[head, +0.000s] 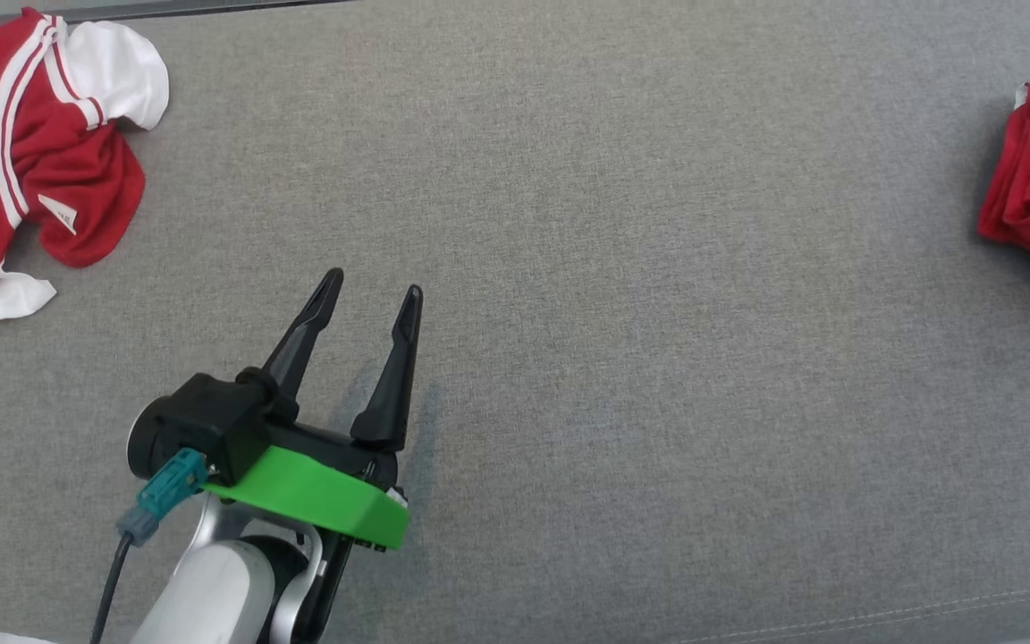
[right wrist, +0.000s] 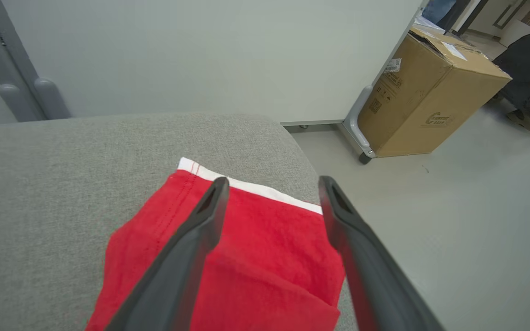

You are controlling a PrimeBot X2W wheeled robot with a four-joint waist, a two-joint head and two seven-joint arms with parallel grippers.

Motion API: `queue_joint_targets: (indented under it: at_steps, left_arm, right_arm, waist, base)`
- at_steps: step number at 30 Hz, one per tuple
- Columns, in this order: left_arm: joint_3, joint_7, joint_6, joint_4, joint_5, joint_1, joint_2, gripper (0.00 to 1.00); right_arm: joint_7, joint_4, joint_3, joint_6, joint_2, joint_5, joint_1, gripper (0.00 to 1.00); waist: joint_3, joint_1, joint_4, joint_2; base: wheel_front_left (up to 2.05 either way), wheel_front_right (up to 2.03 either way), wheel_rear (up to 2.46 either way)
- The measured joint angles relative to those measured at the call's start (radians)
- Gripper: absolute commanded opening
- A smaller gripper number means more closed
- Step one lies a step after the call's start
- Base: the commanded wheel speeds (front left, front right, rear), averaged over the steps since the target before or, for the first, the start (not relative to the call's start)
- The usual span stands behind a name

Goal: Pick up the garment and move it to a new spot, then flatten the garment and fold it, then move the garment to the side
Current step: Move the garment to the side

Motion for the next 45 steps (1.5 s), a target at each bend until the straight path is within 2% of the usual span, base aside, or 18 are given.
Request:
queue_joint_targets:
  at_steps: [10, 21, 25, 32, 39, 45]
  left_arm:
    - [0.019, -0.044, 0.000, 0.065, -0.028, 0.001, -0.033, 1.00]
    - [0.099, -0.121, 0.002, 0.174, -0.078, 0.038, -0.064, 1.00]
    - [0.132, -0.135, 0.004, 0.207, -0.095, 0.058, -0.074, 1.00]
    - [0.173, -0.145, 0.004, 0.253, -0.088, 0.105, -0.081, 1.00]
    - [0.220, -0.154, 0.009, 0.275, -0.057, 0.143, -0.082, 1.00]
    - [0.248, -0.162, 0.009, 0.295, -0.034, 0.175, -0.096, 1.00]
  right_arm:
    - [-0.035, -0.079, 0.034, 0.024, 0.027, -0.061, -0.016, 1.00]
    - [-0.045, -0.185, 0.056, 0.024, 0.144, -0.098, 0.025, 1.00]
    - [-0.045, -0.258, 0.004, 0.022, 0.174, -0.092, 0.075, 1.00]
    - [-0.046, -0.366, -0.089, -0.010, 0.178, -0.090, 0.203, 1.00]
    - [-0.046, -0.503, -0.182, -0.030, 0.213, -0.122, 0.309, 1.00]
    - [-0.046, -0.637, -0.235, -0.031, 0.288, -0.184, 0.477, 1.00]
  waist:
    - [-0.063, 0.0000, -0.018, 0.0000]
    - [-0.170, 0.0000, -0.031, 0.0000]
    - [-0.213, 0.0000, -0.031, 0.0000]
    - [-0.282, 0.0000, -0.016, 0.0000]
    - [-0.319, 0.0000, 0.013, 0.0000]
    - [-0.339, 0.0000, 0.028, 0.0000]
  base:
    - [0.00, 0.00, 0.00]
    - [0.00, 0.00, 0.00]
    - [0.00, 0.00, 0.00]
    - [0.00, 0.00, 0.00]
    - [0.00, 0.00, 0.00]
    - [0.00, 0.00, 0.00]
